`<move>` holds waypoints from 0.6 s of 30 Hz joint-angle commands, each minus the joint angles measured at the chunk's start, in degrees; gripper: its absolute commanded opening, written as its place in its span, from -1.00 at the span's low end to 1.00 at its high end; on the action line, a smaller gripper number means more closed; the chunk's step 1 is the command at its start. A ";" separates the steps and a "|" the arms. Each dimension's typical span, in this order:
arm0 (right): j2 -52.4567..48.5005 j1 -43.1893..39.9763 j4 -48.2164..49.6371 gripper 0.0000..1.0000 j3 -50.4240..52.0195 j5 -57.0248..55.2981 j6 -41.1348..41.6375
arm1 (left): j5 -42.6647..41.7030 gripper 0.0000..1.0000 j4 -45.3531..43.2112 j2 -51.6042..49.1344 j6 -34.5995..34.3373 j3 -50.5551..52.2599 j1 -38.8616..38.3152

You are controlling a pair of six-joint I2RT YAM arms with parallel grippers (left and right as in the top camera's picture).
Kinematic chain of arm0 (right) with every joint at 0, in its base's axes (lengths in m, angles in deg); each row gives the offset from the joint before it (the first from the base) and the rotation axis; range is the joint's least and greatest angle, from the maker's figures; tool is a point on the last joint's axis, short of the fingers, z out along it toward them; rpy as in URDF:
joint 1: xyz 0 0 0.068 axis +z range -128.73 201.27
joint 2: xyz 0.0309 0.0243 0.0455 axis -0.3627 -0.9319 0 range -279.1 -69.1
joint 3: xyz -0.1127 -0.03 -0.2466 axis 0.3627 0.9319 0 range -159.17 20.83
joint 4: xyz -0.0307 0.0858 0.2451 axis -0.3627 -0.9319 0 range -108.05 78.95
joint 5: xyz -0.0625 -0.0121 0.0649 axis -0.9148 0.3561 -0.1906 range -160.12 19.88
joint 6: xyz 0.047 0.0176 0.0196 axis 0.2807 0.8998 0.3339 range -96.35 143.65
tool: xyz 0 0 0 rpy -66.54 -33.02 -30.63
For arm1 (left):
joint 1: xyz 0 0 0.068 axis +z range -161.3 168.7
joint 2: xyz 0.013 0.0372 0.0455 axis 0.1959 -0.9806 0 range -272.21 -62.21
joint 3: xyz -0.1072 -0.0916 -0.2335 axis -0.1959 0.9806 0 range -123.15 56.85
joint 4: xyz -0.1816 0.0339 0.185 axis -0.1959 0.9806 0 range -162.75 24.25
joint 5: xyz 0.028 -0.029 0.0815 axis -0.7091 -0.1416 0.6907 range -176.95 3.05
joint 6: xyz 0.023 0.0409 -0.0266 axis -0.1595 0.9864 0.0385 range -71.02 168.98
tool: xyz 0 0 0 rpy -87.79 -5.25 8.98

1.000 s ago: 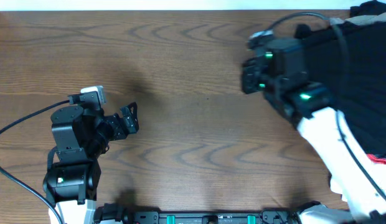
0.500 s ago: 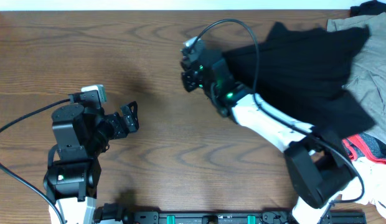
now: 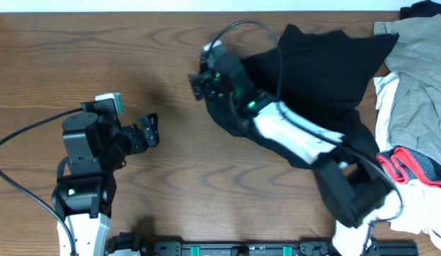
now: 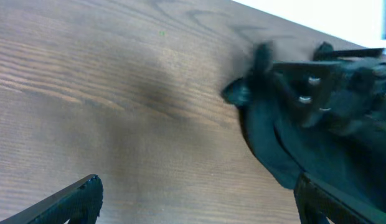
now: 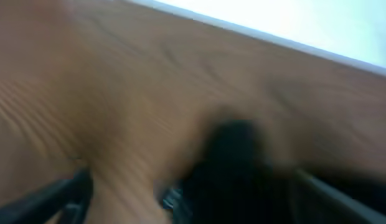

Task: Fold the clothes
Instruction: 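Pull the black shirt leftward onto the table center with the right gripper, then grasp the shirt's left edge with the left gripper and stretch it leftward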

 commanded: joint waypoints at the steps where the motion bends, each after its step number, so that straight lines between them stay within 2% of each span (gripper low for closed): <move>1: 10.88 -6.21 -8.59 0.99 -2.86 -3.80 -2.73 | -3.08 0.96 -0.33 -1.20 0.28 -0.96 -1.09; 6: 23.21 -15.15 -32.98 0.99 -2.84 -3.87 -2.73 | -4.59 0.96 -0.59 -5.01 0.31 -0.96 -4.48; 10: 27.61 -21.09 -46.62 0.98 -2.84 -3.82 -2.71 | -4.59 0.96 -5.01 -11.15 0.20 -0.94 -8.74; 18: 29.53 -28.15 -59.01 0.99 -2.84 -3.82 -2.71 | -5.44 0.96 -20.59 -28.94 -8.28 -0.94 -17.66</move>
